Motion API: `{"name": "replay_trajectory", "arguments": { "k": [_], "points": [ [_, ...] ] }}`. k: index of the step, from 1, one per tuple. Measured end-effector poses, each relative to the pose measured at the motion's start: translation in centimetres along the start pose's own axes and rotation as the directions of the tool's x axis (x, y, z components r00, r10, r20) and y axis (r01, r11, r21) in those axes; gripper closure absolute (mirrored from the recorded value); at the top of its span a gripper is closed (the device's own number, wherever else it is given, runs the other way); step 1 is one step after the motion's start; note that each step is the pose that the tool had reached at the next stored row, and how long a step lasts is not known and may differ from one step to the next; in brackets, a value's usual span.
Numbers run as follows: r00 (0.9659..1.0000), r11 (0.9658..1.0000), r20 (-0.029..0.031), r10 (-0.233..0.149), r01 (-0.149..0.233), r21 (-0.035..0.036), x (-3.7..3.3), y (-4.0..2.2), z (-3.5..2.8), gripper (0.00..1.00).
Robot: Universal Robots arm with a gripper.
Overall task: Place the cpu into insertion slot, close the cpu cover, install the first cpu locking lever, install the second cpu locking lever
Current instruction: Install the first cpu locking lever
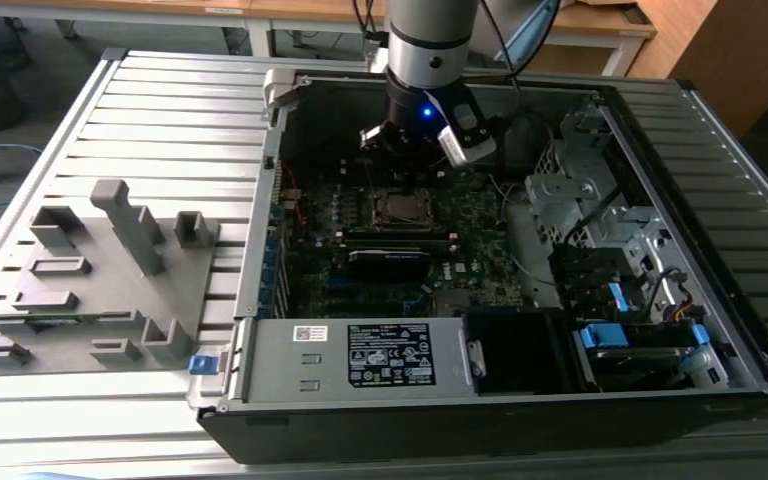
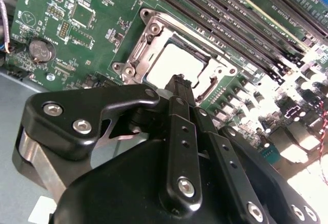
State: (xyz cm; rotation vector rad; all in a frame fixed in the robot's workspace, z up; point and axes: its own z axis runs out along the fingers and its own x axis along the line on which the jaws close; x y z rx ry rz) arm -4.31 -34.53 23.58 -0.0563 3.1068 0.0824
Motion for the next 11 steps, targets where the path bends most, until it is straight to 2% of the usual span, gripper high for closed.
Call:
{"name": "replay_trajectory", "arguments": {
  "k": [6,11],
  "points": [
    [1.0,1.0,-0.0001,0.0,0.0,0.0002,-0.03,0.05,-0.97,0.89],
    [1.0,1.0,0.0,0.0,0.0,-0.0001,-0.03,0.05,-0.97,0.89]
  ]
}}
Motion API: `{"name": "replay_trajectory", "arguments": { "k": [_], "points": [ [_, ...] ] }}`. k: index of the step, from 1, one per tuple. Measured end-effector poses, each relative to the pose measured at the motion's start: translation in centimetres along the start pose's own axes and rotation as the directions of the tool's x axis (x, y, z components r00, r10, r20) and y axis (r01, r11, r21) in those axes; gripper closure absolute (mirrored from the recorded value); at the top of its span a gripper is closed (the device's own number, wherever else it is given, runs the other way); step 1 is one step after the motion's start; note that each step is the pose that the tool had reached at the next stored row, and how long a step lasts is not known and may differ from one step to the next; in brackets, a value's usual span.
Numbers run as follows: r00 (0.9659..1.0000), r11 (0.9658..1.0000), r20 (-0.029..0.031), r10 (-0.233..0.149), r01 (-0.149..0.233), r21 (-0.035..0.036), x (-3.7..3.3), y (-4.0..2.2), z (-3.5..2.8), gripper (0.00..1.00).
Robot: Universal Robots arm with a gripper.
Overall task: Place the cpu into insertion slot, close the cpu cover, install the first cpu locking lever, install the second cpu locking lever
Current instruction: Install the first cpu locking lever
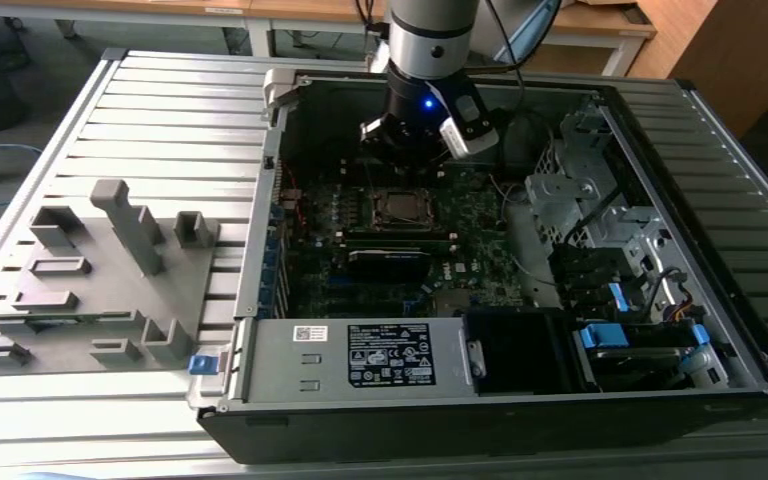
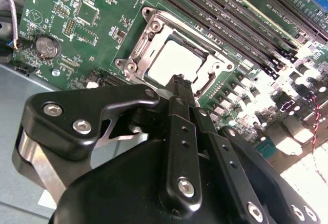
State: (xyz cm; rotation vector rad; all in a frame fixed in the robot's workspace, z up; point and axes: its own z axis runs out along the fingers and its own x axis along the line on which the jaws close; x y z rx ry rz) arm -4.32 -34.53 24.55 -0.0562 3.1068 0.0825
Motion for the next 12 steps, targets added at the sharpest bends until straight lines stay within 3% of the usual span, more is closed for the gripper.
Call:
{"name": "replay_trajectory", "arguments": {
  "k": [3,12],
  "points": [
    [1.0,1.0,-0.0001,0.0,0.0,0.0001,0.22,0.0,0.03,0.89],
    [1.0,1.0,0.0,0.0,0.0,0.0,2.1,0.07,0.11,0.89]
  ]
}}
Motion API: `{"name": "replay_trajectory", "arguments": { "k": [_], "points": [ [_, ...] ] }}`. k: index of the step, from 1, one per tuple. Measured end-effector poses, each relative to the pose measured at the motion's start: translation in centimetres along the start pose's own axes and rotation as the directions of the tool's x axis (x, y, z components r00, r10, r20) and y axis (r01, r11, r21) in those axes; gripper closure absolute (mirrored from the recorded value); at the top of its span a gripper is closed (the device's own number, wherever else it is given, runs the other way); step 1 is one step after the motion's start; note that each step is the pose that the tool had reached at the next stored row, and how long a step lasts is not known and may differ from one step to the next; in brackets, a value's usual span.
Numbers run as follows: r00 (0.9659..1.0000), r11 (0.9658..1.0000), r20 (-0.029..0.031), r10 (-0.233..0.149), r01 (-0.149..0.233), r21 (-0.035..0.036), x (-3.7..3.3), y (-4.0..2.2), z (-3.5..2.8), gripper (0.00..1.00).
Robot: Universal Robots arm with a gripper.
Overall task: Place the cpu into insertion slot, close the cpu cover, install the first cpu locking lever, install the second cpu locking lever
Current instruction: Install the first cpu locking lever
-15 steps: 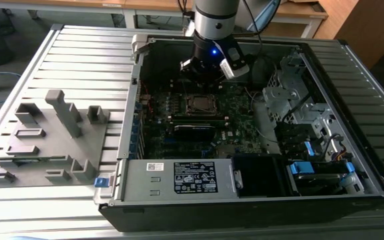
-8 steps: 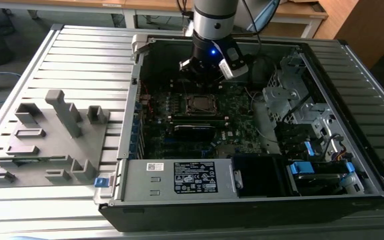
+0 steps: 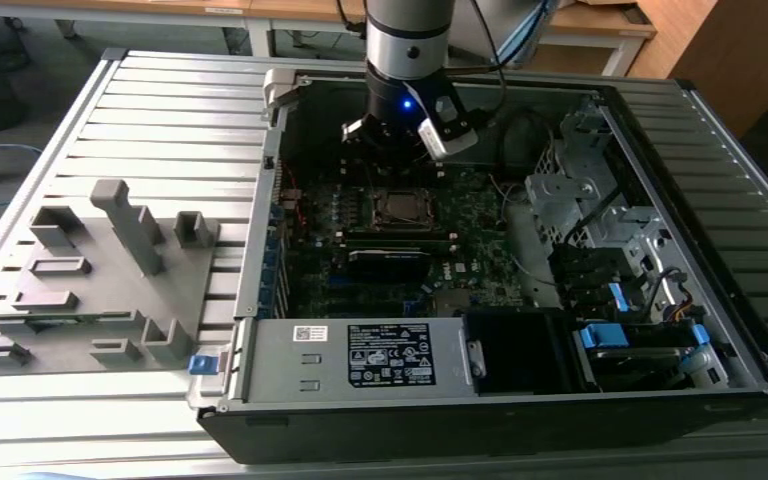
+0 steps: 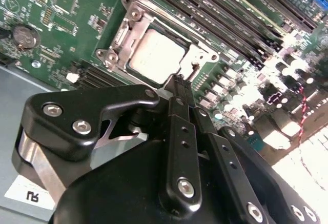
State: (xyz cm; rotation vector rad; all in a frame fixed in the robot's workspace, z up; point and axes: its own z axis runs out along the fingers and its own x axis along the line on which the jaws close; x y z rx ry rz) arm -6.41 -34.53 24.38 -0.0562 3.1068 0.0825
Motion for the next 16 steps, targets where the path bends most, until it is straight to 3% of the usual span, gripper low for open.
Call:
{"name": "replay_trajectory", "arguments": {
  "k": [6,14,16],
  "points": [
    [1.0,1.0,-0.0002,0.0,0.0,0.0003,0.43,0.01,-0.1,0.89],
    [1.0,1.0,-0.0001,0.0,0.0,0.0002,0.38,0.1,-1.67,0.89],
    [1.0,1.0,0.0,0.0,0.0,0.0001,0.37,0.11,-1.81,0.89]
  ]
}}
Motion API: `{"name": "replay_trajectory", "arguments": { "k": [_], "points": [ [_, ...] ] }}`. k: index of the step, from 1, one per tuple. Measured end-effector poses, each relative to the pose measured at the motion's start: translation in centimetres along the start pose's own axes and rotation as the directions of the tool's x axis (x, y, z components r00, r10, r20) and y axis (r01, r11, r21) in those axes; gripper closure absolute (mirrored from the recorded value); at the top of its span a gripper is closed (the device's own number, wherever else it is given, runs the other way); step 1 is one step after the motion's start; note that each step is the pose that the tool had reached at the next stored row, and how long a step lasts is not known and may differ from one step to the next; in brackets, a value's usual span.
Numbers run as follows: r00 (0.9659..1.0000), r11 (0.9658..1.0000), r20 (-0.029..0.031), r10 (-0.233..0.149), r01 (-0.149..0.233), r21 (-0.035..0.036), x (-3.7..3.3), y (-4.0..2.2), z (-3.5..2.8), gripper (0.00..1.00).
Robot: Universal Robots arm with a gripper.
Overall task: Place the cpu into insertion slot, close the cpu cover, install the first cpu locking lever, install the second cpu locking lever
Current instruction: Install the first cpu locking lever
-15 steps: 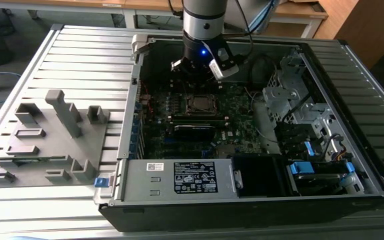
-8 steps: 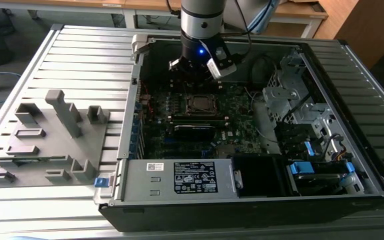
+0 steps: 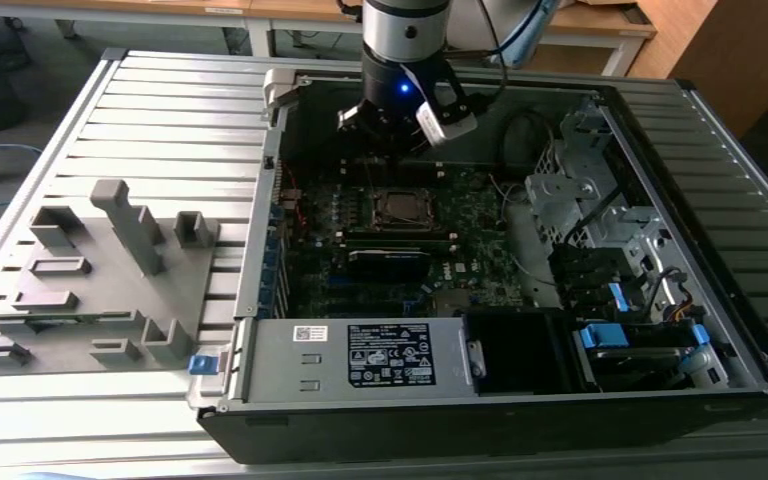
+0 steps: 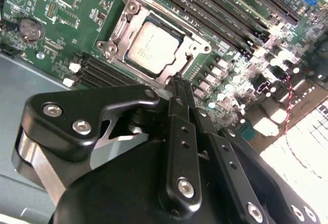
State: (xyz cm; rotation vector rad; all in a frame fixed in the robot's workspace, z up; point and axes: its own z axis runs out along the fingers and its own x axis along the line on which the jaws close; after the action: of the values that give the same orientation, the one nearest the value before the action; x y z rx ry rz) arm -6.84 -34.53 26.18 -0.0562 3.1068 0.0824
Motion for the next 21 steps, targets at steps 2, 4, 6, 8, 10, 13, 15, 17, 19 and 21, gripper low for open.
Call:
{"name": "replay_trajectory", "arguments": {
  "k": [2,4,6,8,10,13,15,17,19,21],
  "points": [
    [1.0,1.0,0.0002,0.0,0.0,-0.0003,0.0,0.0,0.0,0.89],
    [1.0,1.0,0.0003,0.0,0.0,0.0003,0.17,0.0,-0.03,0.89],
    [1.0,1.0,0.0034,0.0,0.0,0.0002,0.69,0.03,-0.04,0.89],
    [1.0,1.0,0.006,0.0,0.0,0.0002,1.24,0.05,-0.04,0.89],
    [1.0,1.0,0.0087,0.0,0.0,0.0003,1.91,0.07,-0.03,0.89],
    [0.9999,1.0,0.0133,-0.001,0.001,0.0004,3.26,0.11,-0.01,0.89],
    [0.9999,1.0,0.016,-0.001,0.001,0.0005,4.15,0.15,0.02,0.89],
    [0.9998,1.0,0.0179,-0.001,0.001,0.0006,4.95,0.17,0.05,0.89],
    [0.9998,1.0,0.0186,-0.001,0.001,-0.0007,5.23,0.18,0.08,0.89],
    [0.9998,0.9999,0.0189,-0.001,0.001,-0.0106,5.25,0.18,0.08,0.89]
  ]
}}
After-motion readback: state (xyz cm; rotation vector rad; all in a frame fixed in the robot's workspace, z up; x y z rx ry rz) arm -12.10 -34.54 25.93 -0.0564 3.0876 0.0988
